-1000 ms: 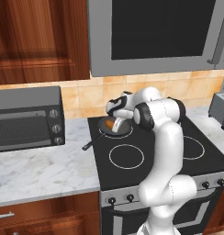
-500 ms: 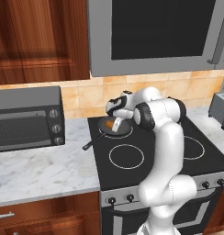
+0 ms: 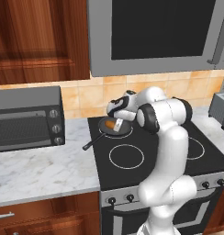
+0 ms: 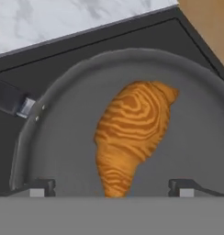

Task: Pick the croissant and place it on the pan. Then turn on the stove to warm the croissant.

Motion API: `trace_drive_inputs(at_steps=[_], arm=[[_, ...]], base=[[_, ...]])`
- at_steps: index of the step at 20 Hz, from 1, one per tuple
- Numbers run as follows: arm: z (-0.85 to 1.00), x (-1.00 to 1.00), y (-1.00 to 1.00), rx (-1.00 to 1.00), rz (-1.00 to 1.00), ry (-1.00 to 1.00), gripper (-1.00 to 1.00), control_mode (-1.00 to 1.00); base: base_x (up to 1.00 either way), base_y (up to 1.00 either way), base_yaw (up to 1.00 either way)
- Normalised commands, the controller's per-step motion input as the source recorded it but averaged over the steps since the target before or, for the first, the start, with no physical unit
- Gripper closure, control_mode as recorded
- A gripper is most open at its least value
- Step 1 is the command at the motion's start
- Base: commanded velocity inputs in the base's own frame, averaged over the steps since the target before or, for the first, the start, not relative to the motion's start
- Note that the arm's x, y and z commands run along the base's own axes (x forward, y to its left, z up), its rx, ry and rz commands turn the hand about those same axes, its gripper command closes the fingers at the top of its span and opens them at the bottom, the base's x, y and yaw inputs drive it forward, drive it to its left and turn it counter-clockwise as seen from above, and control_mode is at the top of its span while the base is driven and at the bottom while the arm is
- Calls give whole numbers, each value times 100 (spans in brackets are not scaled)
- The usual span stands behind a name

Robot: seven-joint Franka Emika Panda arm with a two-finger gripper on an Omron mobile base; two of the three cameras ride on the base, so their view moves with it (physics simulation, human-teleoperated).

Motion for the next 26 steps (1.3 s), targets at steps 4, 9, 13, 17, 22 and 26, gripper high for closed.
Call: trace_drive_inputs(at_steps=[4,9,13,17,22,26], arm=[[44,-60,0,0,0,-25,-100,-100],[36,-59,-2,0,0,-18,-100,-100],[47,-58,-4,-1,0,-10,-100,-100],[61,-29,0,-7,0,-1,-100,-100],[60,-21,0,-12,0,0,-100,-100],[58,-34,0,-13,0,0,-100,-100]], base=[[0,0,0],[0,0,0],[0,0,0],[0,0,0],[0,0,0],[0,0,0]])
